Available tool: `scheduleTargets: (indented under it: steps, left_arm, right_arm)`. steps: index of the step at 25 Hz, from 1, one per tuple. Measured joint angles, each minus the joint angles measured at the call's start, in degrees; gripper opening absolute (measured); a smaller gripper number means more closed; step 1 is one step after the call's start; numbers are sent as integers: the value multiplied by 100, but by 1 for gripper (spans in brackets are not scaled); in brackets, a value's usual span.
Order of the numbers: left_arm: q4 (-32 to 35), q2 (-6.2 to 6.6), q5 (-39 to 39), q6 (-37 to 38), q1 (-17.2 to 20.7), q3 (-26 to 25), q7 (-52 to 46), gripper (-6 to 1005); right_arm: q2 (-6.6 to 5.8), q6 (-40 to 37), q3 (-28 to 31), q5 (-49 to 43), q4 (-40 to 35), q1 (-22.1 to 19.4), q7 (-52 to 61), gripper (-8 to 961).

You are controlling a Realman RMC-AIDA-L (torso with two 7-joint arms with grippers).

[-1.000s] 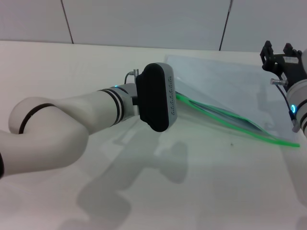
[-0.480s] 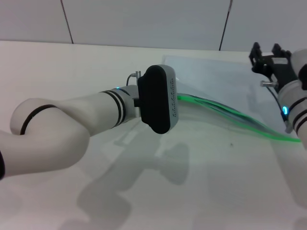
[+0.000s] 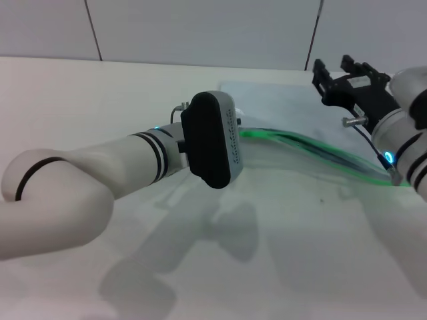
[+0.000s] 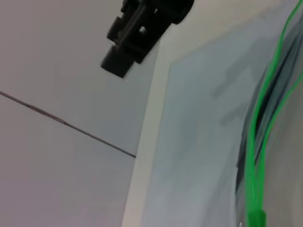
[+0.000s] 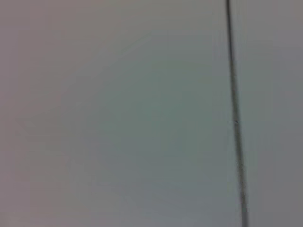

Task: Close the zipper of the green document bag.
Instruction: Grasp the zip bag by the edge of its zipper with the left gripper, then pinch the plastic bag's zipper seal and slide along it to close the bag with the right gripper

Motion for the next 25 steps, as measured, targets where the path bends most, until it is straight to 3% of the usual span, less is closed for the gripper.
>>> scheduleTargets:
  steps: [4,10,17,22,25]
  left_arm:
    - [279,20,17,7,187,-37,6,55]
    - [381,22,19,49,273,-45,7,55]
    - [565,30,36,66,415,-76,7,54]
    - [584,31,43,79,422,-110,7,54]
    - [615,30,43,77,432,-112,7,54]
  right_arm:
    - [-328,-446,-4,-775,-668,-195,237,521]
    - [-623,-835,-24,-1276,-1365,-373,243,521]
    - [-705,-903,5,-2040,-1806,-560,246,521]
    - [-794,-911,96,-1743,-1985,-638,248,521]
    - [-763,-870,228,-1629,-2122,-761,250,521]
